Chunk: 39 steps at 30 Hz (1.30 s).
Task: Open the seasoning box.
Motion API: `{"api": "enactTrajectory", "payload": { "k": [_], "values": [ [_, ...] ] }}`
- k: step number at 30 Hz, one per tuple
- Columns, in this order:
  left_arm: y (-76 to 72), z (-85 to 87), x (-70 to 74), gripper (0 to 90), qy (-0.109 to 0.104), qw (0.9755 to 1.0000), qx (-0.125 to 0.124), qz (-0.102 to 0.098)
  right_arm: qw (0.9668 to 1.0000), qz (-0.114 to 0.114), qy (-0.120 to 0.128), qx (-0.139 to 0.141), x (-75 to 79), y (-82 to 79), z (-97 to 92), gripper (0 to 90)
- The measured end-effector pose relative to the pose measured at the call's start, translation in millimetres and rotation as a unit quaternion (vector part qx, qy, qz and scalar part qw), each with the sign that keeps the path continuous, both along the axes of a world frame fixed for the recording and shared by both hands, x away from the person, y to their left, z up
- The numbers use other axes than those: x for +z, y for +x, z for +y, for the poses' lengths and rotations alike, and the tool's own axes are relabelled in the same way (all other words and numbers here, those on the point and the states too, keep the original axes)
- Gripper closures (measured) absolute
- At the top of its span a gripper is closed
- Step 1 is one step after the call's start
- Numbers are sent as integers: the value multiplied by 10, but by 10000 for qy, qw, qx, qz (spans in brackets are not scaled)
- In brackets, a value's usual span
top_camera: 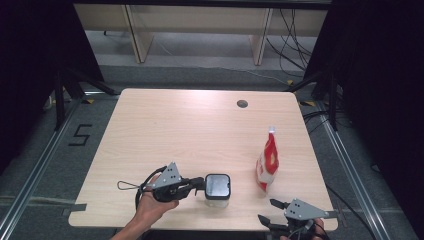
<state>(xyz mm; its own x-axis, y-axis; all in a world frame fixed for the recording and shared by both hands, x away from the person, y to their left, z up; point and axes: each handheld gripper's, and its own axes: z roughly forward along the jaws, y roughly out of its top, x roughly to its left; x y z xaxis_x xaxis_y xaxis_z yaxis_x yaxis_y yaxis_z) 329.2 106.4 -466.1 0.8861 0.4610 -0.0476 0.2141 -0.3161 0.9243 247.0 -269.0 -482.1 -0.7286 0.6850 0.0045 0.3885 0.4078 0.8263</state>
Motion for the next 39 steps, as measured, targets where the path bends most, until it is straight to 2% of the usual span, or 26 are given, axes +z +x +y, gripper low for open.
{"api": "enactTrajectory", "payload": {
  "k": [1,3,4,9,11,15,18,21,24,26,28,30,31,39],
  "values": [
    [-17,-8,-3,891,-24,10000,59,61,9999,147,41,-77,2,-28,19,355],
    [-19,-16,-6,892,-20,10000,14,14,10000,31,-9,-4,3,-12,12,355],
    [-19,-16,-6,892,-20,10000,14,14,9999,91,64,-5,-2,-19,21,355],
    [-28,-18,-12,893,-32,10000,-11,-18,10000,-42,-19,16,7,-10,6,351],
    [-24,-18,-15,893,-39,10000,-24,-13,10000,3,-15,35,8,-12,8,351],
    [-22,-12,-15,893,-19,10000,-14,-31,10000,-63,-15,45,6,-10,16,352],
    [-21,1,-13,893,-46,10000,88,-4,10000,-48,-20,34,6,-10,20,351],
    [-9,14,-14,893,-34,10000,19,-51,10000,-4,11,35,16,-25,37,355],
    [-9,15,-14,893,-29,10000,7,-57,9999,-126,-20,93,22,-19,53,375],
    [-10,17,-15,893,-27,10000,-4,-68,10000,-51,12,53,27,-37,73,383],
    [-13,18,-19,893,-54,10000,34,-52,9995,-249,-10,217,27,-21,94,406],
    [-15,20,-19,893,-39,10000,28,-74,9994,-237,25,235,40,-32,114,414],
    [-14,20,-19,892,-39,10000,22,-75,9991,-325,33,274,40,-23,123,434],
    [-14,21,-25,893,-67,9999,19,-81,9987,-352,70,372,54,-22,172,502]
  ]
}}
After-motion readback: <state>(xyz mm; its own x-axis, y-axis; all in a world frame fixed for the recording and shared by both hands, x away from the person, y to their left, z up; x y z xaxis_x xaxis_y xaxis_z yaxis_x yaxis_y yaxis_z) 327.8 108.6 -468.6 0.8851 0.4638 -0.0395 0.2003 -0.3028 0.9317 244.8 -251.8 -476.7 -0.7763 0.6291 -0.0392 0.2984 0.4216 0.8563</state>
